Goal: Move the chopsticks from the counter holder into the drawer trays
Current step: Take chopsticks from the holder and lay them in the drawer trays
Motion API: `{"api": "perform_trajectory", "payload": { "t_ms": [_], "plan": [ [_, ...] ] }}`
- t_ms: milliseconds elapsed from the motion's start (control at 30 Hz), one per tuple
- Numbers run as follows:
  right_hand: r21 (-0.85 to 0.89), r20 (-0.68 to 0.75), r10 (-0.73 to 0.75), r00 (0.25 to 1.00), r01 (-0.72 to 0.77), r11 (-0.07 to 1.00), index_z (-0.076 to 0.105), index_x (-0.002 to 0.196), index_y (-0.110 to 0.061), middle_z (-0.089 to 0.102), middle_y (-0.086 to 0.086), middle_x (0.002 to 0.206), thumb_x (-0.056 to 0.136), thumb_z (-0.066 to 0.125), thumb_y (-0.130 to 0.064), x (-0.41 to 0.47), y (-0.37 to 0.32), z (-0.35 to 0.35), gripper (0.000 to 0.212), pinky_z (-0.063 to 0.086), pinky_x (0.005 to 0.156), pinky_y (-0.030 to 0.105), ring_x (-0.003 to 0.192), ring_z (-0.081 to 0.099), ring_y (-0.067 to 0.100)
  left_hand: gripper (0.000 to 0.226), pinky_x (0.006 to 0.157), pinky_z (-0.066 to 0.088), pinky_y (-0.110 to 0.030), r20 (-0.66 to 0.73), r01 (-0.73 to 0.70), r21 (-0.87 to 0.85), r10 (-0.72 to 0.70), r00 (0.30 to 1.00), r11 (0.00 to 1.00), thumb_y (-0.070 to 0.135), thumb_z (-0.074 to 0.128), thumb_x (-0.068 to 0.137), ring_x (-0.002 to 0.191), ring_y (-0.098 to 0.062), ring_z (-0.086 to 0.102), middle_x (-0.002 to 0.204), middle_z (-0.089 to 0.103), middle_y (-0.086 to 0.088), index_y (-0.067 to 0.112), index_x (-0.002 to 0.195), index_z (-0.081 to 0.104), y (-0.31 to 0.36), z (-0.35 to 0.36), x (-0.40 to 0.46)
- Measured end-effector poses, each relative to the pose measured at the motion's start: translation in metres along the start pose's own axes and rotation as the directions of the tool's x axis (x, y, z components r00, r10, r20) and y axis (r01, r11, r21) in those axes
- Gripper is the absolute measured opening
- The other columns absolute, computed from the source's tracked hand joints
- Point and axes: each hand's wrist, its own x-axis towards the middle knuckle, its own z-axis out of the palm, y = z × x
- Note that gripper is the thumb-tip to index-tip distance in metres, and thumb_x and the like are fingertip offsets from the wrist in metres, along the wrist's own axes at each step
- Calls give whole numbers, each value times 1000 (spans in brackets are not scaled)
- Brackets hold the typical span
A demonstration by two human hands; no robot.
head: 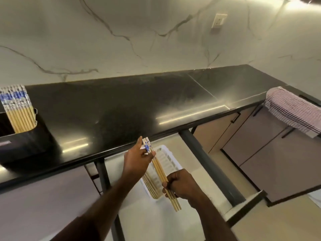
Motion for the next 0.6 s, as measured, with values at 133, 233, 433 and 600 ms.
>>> {"api": "perform_trajectory", "payload": {
  "t_ms": [133, 233, 433, 600],
  "plan": [
    [-28, 84, 116, 990, -114, 993, 75, 71, -1, 72, 11, 64, 82, 62, -2, 31, 25, 6, 17, 62, 61, 36, 53, 68, 22, 69, 81, 59, -40, 1, 93, 169, -94, 996, 981, 28, 63, 92, 96, -21, 71, 119, 68, -6, 17, 150, 28, -45, 23, 10],
    [-99, 98, 166, 981, -156, 983, 75, 80, -1, 74, 12, 70, 85, 66, -11, 57, 32, 13, 14, 62, 61, 37, 56, 69, 22, 45, 70, 60, -28, 51, 78, 226, -91, 995, 971, 31, 59, 94, 83, -14, 72, 114, 70, -3, 15, 134, 46, -74, 31, 23],
    [-306, 66, 234, 970, -204, 930, 68, 100, -1, 73, 12, 95, 80, 74, -26, 124, 37, 36, 32, 60, 77, 41, 84, 72, 27, 45, 75, 61, -32, 128, 69, 405, -132, 983, 912, 35, 54, 96, 91, -19, 71, 120, 66, -2, 16, 136, 44, -117, 41, 57],
    [-369, 1, 264, 965, -245, 896, 59, 100, -6, 68, 8, 100, 79, 74, -26, 169, 39, 62, 33, 59, 79, 38, 90, 69, 28, 31, 92, 55, -37, 243, -9, 590, -166, 956, 807, 37, 43, 100, 102, -18, 68, 122, 66, -2, 19, 122, 55, -143, 47, 86]
  ]
}}
